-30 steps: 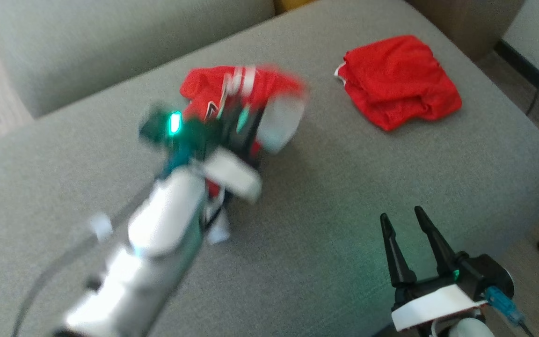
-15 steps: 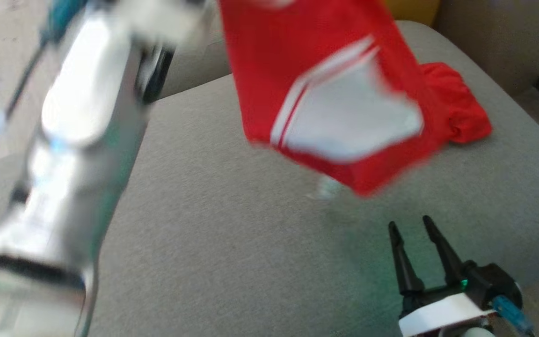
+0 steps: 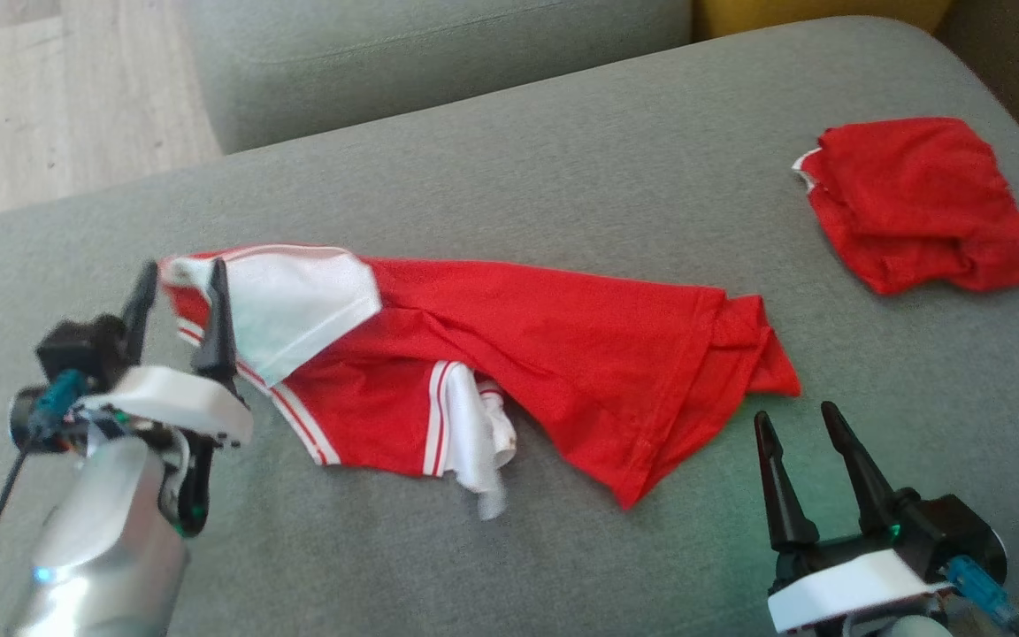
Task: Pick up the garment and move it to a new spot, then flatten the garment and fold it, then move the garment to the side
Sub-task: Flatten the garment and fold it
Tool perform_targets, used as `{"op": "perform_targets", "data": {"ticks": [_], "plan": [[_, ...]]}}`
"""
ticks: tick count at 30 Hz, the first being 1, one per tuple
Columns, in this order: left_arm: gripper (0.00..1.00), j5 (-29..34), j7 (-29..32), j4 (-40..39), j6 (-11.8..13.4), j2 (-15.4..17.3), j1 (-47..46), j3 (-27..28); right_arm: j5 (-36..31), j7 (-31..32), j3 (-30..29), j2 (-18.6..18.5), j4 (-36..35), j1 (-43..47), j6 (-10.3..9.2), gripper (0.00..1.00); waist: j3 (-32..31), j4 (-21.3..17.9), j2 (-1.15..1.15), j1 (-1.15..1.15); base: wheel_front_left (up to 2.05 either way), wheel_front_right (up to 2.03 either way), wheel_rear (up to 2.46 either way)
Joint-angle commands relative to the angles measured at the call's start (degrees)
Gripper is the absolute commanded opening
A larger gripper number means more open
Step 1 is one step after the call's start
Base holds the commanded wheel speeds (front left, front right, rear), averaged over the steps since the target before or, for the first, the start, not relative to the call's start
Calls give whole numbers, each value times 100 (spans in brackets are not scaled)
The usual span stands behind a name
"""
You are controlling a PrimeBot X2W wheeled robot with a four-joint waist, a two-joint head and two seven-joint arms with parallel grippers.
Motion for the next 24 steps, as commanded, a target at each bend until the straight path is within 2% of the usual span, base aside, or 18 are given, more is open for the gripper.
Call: {"op": "perform_targets", "data": {"ticks": [1,8,12,18,20,24], "plan": [[100,41,-60,-346,137,218,-120,356,-1,-63,121,-31,-194,-216,39,100,46,87,0,-1,0,0,0],[100,549,-61,-1301,751,196,1013,861,27,-63,109,-31,-174,-114,39,100,-6,262,0,-1,0,0,0],[100,982,-61,-1908,898,38,1474,864,49,-63,117,-31,-173,-103,39,100,34,385,0,-1,0,0,0],[100,1289,-62,-1931,797,-259,1302,664,28,-63,188,-31,-163,-250,39,100,233,435,0,-1,0,0,0],[100,1197,-60,-1588,598,-467,1010,585,-11,-63,256,-31,-143,-330,39,100,337,389,0,-1,0,0,0],[100,1029,-53,-945,387,-594,533,593,-70,-63,306,-31,-120,-424,39,100,479,255,0,-1,0,0,0]]}}
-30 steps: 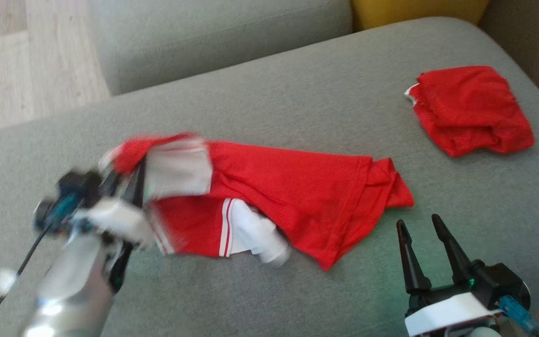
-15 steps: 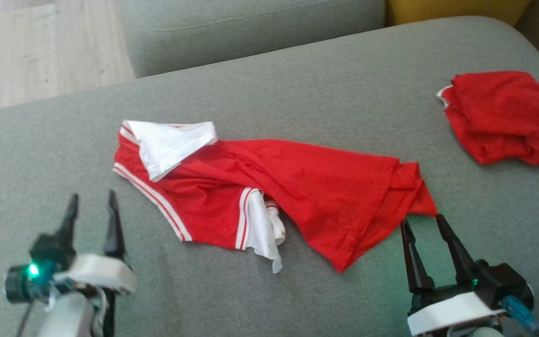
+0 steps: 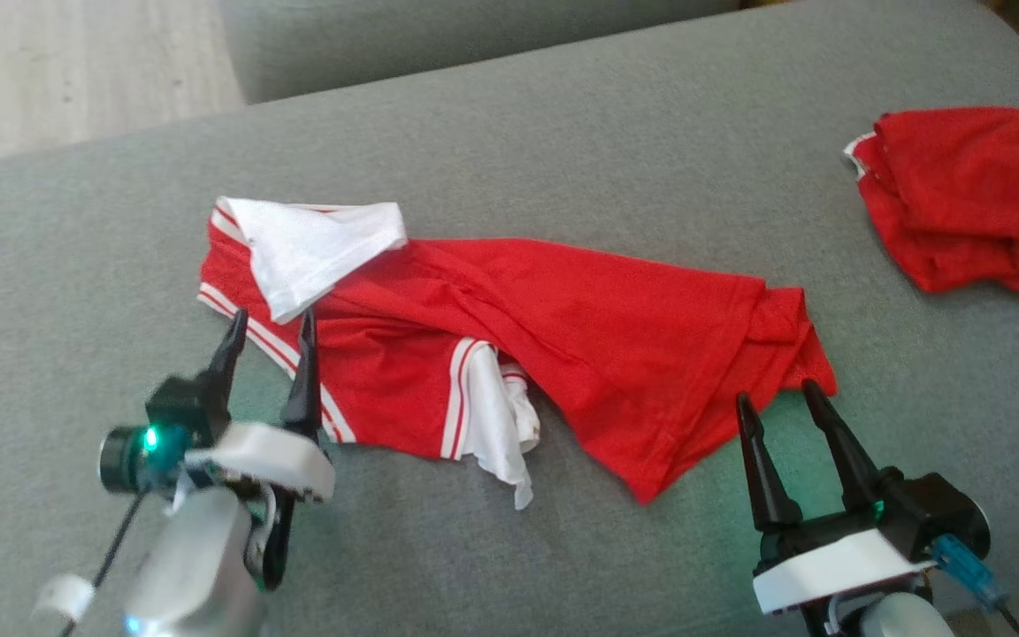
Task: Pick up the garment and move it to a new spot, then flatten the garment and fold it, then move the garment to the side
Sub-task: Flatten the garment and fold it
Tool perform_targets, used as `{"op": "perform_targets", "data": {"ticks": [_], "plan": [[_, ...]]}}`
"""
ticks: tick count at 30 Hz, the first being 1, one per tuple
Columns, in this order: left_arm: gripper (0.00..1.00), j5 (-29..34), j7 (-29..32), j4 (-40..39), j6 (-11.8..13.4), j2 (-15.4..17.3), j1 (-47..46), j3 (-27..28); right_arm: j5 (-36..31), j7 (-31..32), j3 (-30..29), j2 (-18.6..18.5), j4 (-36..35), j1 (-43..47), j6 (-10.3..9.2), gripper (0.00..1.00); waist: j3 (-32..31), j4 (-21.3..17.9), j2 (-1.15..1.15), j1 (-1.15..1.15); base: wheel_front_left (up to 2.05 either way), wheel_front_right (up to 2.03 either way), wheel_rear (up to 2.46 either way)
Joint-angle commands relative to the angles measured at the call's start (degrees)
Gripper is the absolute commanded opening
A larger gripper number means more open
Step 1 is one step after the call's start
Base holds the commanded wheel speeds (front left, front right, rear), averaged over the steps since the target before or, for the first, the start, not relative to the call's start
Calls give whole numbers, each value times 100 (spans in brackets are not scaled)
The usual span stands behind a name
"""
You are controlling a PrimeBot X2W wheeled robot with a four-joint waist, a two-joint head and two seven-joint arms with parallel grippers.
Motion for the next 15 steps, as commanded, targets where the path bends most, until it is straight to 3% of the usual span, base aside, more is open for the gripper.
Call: {"op": "perform_targets", "data": {"ticks": [1,8,15], "plan": [[100,-91,-44,120,-44,81,-420,229,-61,-63,125,-31,-133,-196,39,100,96,-109,0,0,0,0,0],[100,-710,-39,1225,-227,-70,-994,697,-142,-63,144,-31,-110,-244,39,100,178,-328,0,0,0,0,0],[100,-1020,-23,1880,-497,-135,-1243,802,-189,-63,152,-31,-98,-227,39,100,162,-401,0,0,0,0,0]]}}
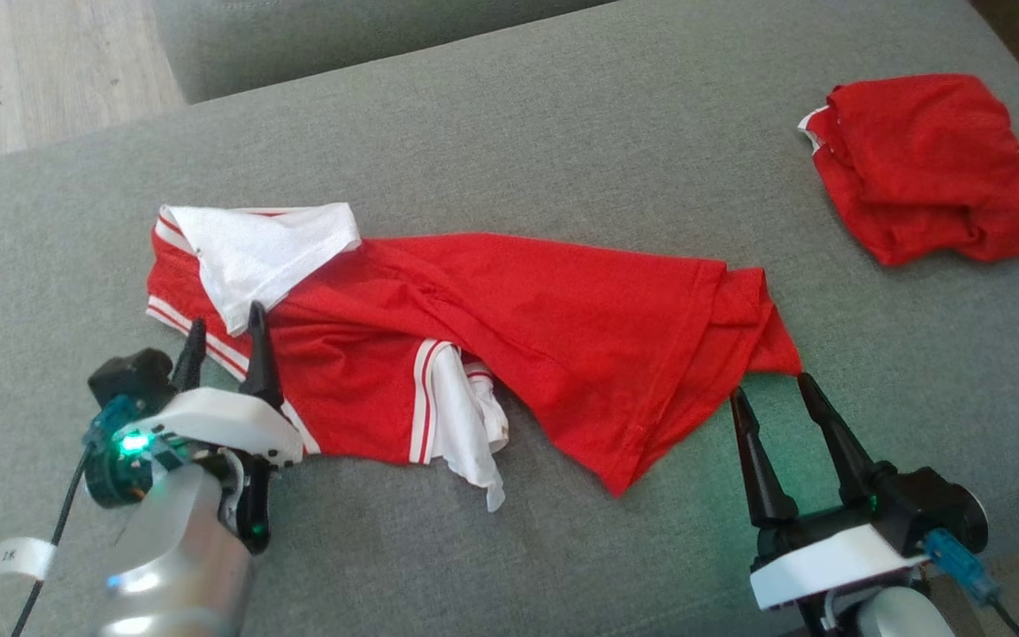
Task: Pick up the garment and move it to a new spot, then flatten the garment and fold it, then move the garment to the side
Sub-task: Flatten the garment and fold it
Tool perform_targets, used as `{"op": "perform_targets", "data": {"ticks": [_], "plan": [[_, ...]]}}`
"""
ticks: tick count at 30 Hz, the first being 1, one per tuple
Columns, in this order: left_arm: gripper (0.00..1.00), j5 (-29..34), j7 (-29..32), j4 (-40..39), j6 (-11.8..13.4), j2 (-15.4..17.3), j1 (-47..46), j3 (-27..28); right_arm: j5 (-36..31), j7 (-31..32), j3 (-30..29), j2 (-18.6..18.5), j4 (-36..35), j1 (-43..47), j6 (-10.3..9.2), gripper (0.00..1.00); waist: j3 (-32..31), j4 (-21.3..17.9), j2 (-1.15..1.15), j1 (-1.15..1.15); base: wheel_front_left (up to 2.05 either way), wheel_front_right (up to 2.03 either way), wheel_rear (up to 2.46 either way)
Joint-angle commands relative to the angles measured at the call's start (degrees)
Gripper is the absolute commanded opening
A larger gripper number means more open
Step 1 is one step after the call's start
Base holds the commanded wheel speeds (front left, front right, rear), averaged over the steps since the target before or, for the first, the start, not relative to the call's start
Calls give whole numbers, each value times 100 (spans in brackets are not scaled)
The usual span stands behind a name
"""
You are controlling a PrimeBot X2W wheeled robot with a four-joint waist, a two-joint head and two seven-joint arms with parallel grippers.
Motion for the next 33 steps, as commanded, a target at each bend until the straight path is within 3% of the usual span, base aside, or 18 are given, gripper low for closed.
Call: {"op": "perform_targets", "data": {"ticks": [1,2,3,4,5,10,15,19,23,33], "plan": [[100,-42,-24,-69,-29,99,-241,186,-42,-62,139,-31,-157,-132,39,100,-1,-4,0,0,0,0,0],[76,-65,-25,-7,-60,96,-279,171,-46,-62,138,-31,-163,-132,39,100,4,-5,0,0,0,0,0],[33,-103,-26,45,-91,84,-314,157,-51,-62,135,-31,-170,-132,39,100,9,-2,0,0,0,0,0],[8,-150,-27,74,-122,64,-345,139,-56,-62,130,-31,-178,-131,39,100,12,5,0,0,0,0,0],[0,-201,-28,89,-147,44,-367,114,-63,-62,122,-31,-183,-128,39,100,13,17,0,0,0,0,0],[0,-498,-42,-195,-194,26,-463,-95,-50,-62,121,-31,-210,-92,39,100,2,116,0,0,0,0,0],[0,-864,-56,-959,-197,313,-544,-290,251,-62,273,-31,-49,-12,39,100,-27,234,0,0,0,0,0],[0,-1257,2,-1461,-198,619,-532,-395,1213,-62,499,-31,135,13,39,100,-76,279,0,0,0,0,0],[0,-1368,28,-1643,-198,900,-528,-442,2102,-62,1108,-110,562,-137,39,100,-92,313,0,0,0,0,0],[0,-1318,-16,-1877,-198,979,-505,-498,3809,-62,2202,-538,1578,-937,39,100,-73,429,0,0,0,0,0]]}}
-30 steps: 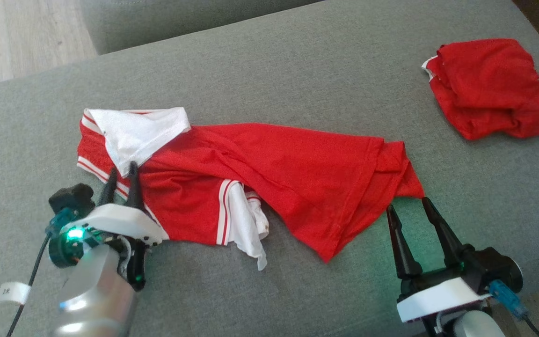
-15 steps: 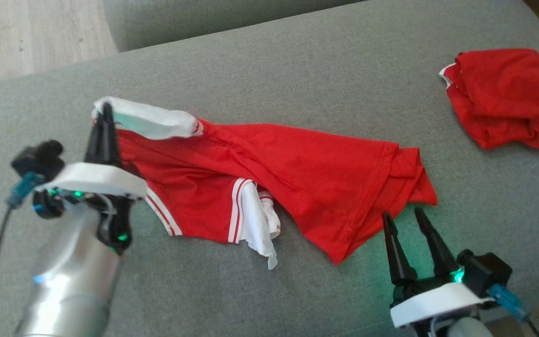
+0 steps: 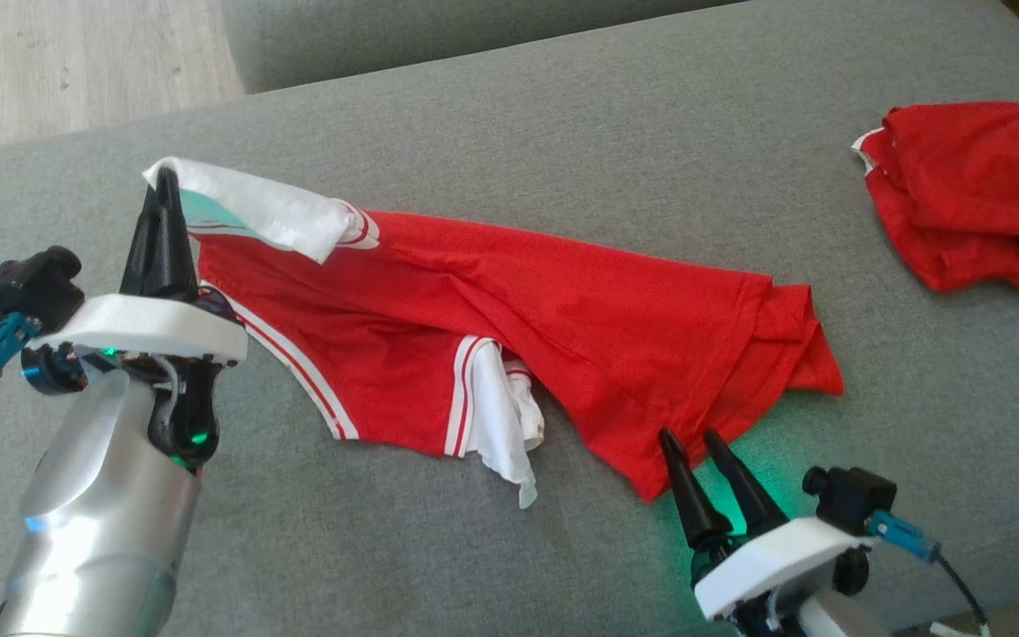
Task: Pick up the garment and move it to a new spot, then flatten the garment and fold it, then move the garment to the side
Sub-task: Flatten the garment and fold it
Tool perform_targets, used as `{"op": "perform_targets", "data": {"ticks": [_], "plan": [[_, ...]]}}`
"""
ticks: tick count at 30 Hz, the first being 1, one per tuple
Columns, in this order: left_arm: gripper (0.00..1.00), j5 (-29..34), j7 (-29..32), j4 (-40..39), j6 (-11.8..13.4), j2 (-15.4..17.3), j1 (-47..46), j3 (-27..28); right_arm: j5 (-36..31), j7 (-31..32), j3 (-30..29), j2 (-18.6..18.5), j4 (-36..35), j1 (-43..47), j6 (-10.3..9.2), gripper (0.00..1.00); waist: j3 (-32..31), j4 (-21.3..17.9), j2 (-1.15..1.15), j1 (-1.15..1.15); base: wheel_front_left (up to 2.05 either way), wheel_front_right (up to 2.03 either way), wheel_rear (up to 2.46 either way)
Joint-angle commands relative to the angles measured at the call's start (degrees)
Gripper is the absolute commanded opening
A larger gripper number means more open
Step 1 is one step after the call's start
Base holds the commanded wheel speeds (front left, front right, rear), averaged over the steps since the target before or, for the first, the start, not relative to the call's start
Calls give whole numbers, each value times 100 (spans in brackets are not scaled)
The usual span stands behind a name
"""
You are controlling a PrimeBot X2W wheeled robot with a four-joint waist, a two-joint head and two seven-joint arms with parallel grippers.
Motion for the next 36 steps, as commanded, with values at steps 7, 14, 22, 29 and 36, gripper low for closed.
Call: {"op": "perform_targets", "data": {"ticks": [7,14,22,29,36], "plan": [[0,67,-58,-307,-34,235,-206,173,854,-59,794,-200,299,-477,40,100,54,91,0,0,0,0,0],[0,179,-73,-384,-32,263,-183,211,1147,-62,973,-273,164,-678,40,100,93,119,0,0,0,0,0],[0,219,-78,-382,-33,266,-137,262,1050,-62,817,-333,-12,-548,40,77,35,116,0,0,0,0,0],[0,191,-80,-463,-33,232,-89,241,1295,-63,1047,-472,2,-475,40,41,-21,113,0,0,0,0,0],[0,180,-80,-622,-33,260,-66,258,1272,-63,959,-525,-28,-552,40,2,18,137,0,0,0,0,0]]}}
